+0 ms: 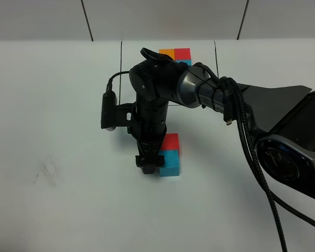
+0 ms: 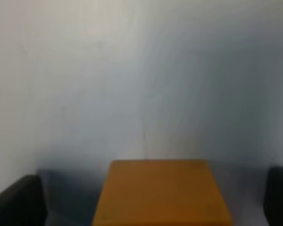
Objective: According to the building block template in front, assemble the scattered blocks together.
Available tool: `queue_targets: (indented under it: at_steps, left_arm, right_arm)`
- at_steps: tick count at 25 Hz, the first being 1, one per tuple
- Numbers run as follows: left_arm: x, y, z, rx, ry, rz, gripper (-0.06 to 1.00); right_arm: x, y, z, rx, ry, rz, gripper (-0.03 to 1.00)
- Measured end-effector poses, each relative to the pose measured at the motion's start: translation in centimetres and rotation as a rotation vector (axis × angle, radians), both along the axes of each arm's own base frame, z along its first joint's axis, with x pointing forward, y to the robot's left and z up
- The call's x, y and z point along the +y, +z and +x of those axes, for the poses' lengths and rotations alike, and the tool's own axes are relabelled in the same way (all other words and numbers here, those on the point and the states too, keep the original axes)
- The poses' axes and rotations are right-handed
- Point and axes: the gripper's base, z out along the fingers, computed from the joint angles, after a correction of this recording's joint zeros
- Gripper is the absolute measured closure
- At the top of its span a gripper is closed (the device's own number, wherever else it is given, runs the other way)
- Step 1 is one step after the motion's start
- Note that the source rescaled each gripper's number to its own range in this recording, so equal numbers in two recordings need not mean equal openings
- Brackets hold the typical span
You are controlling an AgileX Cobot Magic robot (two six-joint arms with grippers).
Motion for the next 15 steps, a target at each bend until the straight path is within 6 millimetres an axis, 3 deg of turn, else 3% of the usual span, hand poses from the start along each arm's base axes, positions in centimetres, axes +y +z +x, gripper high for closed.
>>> queue_targets:
  at_steps: [6,15]
  left_arm:
    - [0.0,0.0,0.0,0.000,-0.001,0.001,0.94]
    - [0.0,0.0,0.0,0.000,-0.001,0.001,0.94]
  right_arm:
    - [0.1,3.9,-0.7,-0.047,-0.001,0.021,0.11]
    - [-1.9,12.9,-1.7,-0.202,-0.062,0.066,0.15]
